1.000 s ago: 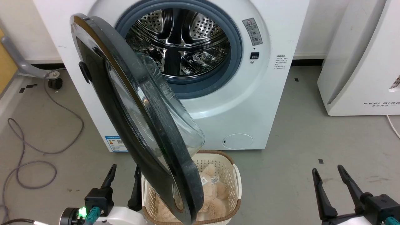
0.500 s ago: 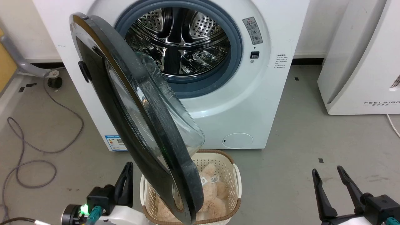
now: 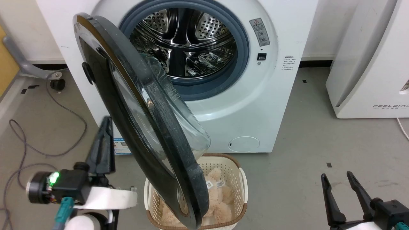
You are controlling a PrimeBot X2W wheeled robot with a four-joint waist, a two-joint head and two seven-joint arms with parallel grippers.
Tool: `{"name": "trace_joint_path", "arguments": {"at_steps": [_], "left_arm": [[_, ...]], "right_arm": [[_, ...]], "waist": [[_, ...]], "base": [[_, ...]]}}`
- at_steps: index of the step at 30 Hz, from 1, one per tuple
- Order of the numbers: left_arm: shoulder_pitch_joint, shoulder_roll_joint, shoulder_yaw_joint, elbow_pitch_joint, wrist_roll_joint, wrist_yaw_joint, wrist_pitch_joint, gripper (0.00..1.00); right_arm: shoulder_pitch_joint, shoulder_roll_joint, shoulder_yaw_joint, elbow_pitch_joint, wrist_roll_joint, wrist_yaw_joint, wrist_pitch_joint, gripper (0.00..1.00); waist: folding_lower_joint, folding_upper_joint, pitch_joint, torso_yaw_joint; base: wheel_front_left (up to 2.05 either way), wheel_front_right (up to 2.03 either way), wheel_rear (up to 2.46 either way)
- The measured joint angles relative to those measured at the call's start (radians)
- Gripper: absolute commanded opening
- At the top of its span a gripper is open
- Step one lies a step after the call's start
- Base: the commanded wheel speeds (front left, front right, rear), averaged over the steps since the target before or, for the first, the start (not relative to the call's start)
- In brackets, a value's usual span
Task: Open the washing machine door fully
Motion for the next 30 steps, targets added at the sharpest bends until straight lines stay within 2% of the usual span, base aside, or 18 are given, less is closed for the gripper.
{"name": "trace_joint_path", "arguments": {"at_steps": [10,15,16,21,30], "left_arm": [[-0.065,0.035,0.017,-0.268,0.047,0.027,0.011,0.0],[-0.117,0.022,-0.026,-0.376,0.06,0.026,0.016,0.0],[-0.152,0.006,-0.066,-0.423,0.062,0.018,0.017,0.0],[-0.191,-0.026,-0.171,-0.481,0.068,-0.017,0.044,0.0],[-0.181,-0.066,-0.374,-0.478,-0.021,-0.105,0.148,0.0]], "right_arm": [[0.0,0.0,-0.005,0.009,-0.002,0.0,0.0,1.0],[0.0,0.0,-0.008,0.012,-0.011,0.0,0.0,1.0],[0.0,0.0,-0.007,0.015,-0.018,0.0,0.0,1.0],[-0.001,0.0,-0.007,0.02,-0.018,0.0,0.0,1.0],[-0.001,0.0,-0.01,0.03,-0.018,0.0,0.0,1.0]], "waist": [[0.0,0.0,0.004,0.0],[0.0,0.0,0.006,0.005],[0.0,0.0,0.008,0.007],[0.0,0.0,0.01,0.007],[0.0,0.0,0.012,0.009]], "base": [[0.0,0.0,0.0],[0.0,0.0,0.0],[0.0,0.0,0.0],[0.0,0.0,0.0],[0.0,0.0,0.0]]}}
